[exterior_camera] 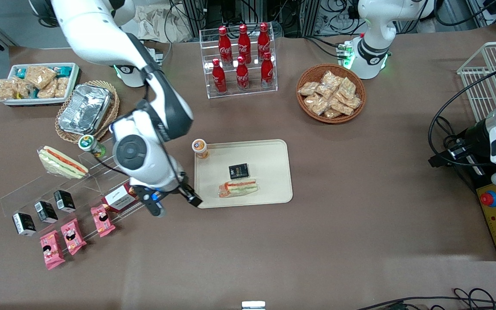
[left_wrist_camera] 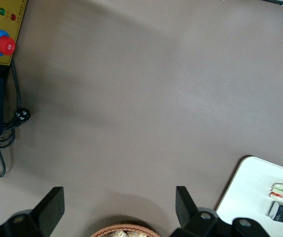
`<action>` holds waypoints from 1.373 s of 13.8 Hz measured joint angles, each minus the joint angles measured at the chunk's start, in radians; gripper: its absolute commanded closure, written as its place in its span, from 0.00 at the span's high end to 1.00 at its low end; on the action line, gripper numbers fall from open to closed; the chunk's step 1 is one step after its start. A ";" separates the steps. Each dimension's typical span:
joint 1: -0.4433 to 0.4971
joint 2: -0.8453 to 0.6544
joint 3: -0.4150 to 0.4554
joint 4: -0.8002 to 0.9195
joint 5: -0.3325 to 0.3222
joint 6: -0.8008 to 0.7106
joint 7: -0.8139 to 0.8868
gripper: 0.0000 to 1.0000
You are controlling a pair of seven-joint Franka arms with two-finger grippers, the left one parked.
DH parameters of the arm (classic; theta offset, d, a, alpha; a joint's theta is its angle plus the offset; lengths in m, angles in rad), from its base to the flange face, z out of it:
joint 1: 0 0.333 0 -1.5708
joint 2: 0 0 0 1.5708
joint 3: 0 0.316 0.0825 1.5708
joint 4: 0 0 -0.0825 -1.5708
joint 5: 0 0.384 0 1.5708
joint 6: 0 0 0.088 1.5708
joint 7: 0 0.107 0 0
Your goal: Place sandwich on tray
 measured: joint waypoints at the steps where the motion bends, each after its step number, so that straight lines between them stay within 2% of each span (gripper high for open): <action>1: -0.025 -0.029 -0.008 0.002 0.000 -0.040 -0.069 0.96; 5: -0.168 -0.130 -0.020 0.002 -0.002 -0.166 -0.397 0.96; 13: -0.440 -0.210 -0.024 0.052 -0.005 -0.341 -1.007 0.96; 16: -0.466 -0.223 -0.023 0.106 -0.038 -0.404 -1.138 0.96; 19: -0.466 -0.252 -0.015 0.146 -0.081 -0.454 -1.188 0.96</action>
